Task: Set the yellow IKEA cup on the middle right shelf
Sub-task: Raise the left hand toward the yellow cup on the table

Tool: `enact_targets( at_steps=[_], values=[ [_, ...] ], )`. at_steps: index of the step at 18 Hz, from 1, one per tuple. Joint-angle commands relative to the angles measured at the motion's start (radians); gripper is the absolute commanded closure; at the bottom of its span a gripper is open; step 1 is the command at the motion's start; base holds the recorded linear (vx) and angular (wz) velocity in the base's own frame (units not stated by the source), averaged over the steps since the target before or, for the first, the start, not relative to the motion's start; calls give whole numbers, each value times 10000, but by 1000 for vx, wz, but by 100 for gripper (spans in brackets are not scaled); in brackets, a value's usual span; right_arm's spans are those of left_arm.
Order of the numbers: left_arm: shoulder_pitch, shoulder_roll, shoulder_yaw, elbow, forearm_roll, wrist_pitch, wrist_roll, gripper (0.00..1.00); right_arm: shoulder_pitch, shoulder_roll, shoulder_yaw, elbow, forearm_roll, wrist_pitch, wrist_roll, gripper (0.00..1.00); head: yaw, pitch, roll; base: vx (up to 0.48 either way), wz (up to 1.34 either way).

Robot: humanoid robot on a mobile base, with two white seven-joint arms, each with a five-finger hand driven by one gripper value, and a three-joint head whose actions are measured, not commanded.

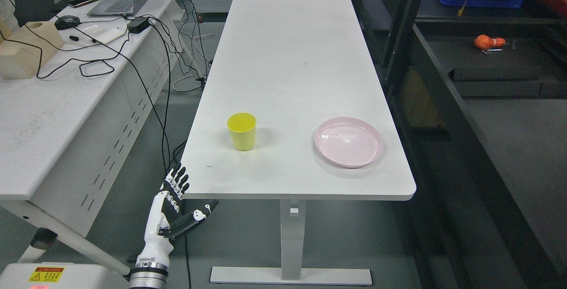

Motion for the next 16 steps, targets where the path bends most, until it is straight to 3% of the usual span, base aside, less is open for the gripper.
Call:
enact_targets(
  at_steps=[1,16],
  values=[
    [-26,19,199,20,-6,-56,8,0,61,-174,0,29,0,8,-7,1,0,0,0,0,0],
    [-562,96,920,786,10,-363,-7,0,61,-174,0,-1,0,8,-7,1,0,0,0,31,16]
  ],
)
